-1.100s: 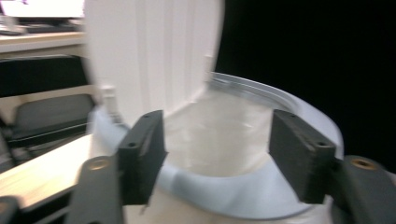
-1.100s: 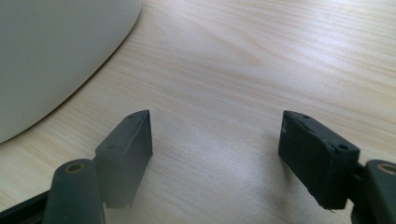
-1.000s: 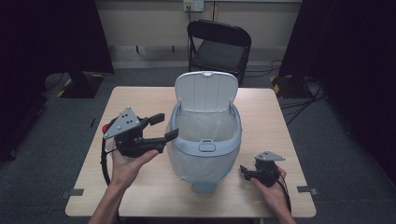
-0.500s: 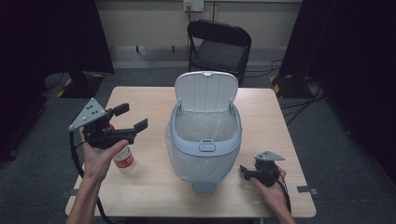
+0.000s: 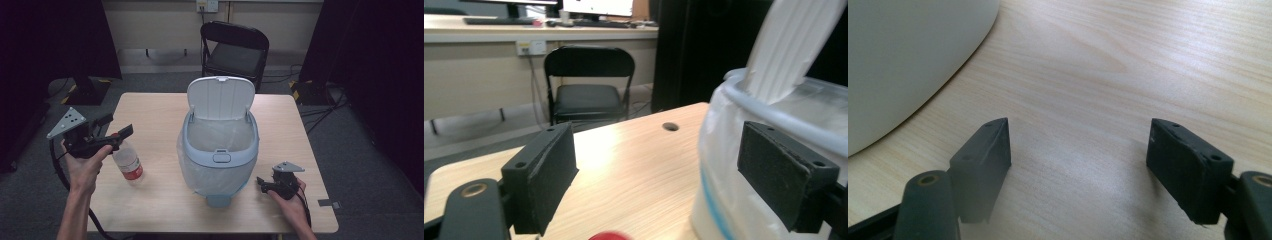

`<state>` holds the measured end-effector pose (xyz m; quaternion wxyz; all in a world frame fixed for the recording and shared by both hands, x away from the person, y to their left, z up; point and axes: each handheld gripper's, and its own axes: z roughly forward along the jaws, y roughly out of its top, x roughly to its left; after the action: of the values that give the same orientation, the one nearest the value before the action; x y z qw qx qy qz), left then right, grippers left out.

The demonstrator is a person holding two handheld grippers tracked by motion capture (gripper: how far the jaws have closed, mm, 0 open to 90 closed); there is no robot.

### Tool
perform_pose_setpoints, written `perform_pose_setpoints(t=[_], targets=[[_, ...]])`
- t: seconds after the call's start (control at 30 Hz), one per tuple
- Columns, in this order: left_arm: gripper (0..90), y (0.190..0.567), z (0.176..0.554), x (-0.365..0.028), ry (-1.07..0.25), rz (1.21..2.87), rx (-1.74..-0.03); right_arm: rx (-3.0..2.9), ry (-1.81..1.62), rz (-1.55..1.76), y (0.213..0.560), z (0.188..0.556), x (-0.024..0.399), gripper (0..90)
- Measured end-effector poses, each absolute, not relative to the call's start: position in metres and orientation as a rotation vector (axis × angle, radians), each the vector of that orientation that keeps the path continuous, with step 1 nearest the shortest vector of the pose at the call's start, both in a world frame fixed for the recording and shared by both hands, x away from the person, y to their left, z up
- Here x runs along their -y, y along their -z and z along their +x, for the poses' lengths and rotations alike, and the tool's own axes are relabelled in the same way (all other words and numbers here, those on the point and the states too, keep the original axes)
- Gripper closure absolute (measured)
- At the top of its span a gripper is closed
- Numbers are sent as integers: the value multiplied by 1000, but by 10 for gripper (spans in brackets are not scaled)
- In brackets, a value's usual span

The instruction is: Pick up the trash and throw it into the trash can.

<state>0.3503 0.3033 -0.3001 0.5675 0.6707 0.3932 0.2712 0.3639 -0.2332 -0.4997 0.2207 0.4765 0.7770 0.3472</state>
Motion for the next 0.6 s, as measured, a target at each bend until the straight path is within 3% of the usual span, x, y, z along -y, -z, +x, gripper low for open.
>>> perform_pose_setpoints(t=[0.3,0.6], targets=[[155,327,356,-313,-651,1637,-1020,-2148,-960,1317,500,364,233,249],[156,369,360,-321,-585,1686,-1092,-2148,-960,1317,500,364,233,249]])
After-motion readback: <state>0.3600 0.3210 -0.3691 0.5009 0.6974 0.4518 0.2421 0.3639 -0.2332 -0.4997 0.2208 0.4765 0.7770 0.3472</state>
